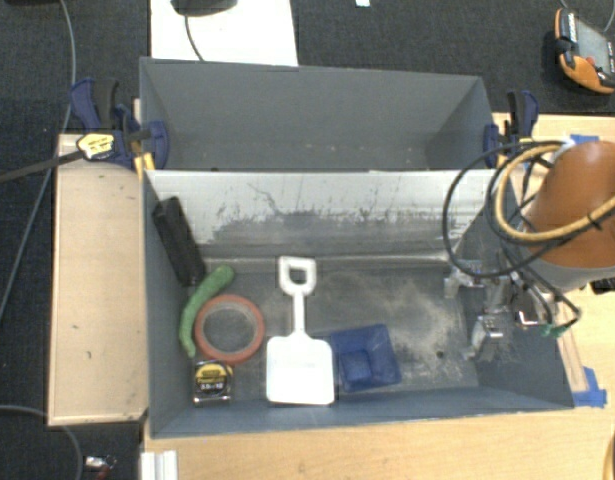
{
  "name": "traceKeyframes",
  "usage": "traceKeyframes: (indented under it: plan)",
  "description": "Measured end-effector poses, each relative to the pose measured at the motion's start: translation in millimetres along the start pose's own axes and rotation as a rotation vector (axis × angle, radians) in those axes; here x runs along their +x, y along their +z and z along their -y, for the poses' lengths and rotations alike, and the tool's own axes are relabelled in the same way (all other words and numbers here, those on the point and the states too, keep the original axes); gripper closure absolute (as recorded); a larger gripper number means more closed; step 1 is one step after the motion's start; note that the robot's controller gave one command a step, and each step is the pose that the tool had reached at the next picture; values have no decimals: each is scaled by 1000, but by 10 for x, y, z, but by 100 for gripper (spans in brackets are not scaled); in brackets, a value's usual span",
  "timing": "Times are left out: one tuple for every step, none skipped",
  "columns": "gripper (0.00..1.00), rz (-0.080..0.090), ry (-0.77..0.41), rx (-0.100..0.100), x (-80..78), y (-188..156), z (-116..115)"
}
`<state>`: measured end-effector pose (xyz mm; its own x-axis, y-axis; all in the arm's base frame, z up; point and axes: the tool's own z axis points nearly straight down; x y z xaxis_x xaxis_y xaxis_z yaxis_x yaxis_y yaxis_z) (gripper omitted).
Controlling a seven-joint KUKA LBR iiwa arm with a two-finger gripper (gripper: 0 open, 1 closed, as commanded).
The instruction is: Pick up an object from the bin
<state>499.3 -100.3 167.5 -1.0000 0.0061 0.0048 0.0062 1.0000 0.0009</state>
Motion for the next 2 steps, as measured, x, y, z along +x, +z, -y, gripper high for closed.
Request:
traceKeyframes:
  plan:
    - [0,8,-7,1,-17,-45,-6]
    - [0,6,-340,0,68,907,-809]
